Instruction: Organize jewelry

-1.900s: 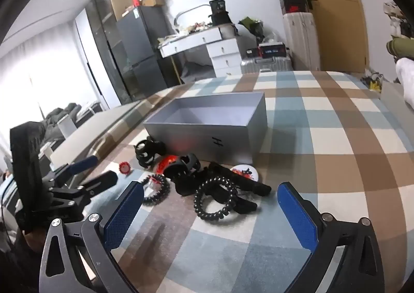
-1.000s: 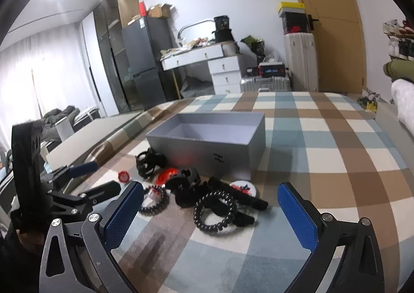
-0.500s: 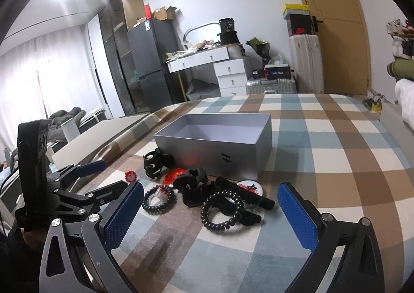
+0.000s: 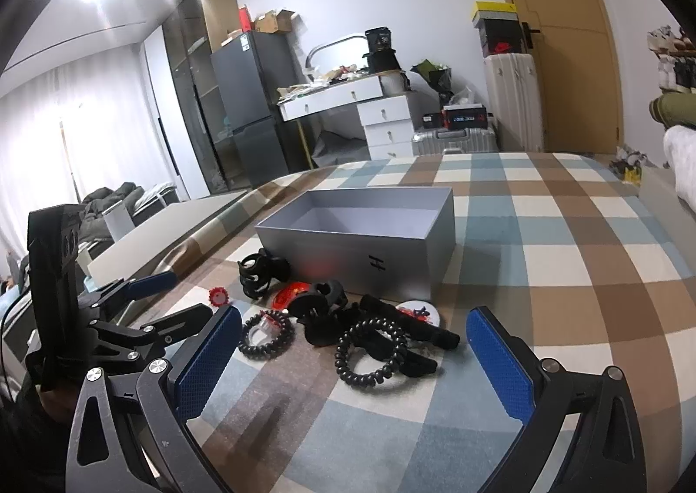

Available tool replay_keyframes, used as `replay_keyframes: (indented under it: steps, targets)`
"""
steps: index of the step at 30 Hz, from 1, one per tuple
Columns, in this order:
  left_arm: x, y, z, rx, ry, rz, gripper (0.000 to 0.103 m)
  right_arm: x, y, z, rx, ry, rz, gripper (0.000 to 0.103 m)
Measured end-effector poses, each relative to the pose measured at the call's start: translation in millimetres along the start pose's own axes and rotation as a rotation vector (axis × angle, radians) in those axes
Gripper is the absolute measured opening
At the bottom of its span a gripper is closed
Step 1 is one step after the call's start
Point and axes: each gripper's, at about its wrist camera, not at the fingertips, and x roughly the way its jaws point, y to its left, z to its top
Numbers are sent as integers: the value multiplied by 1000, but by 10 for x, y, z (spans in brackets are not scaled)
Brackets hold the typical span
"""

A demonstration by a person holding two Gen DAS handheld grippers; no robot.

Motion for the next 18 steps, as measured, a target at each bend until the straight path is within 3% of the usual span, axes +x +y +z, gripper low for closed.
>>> replay_keyframes:
  steps: [18]
  targets:
    - [-3,-16,-17,13,-5,10,102,11,-8,-9,10,8,1,103]
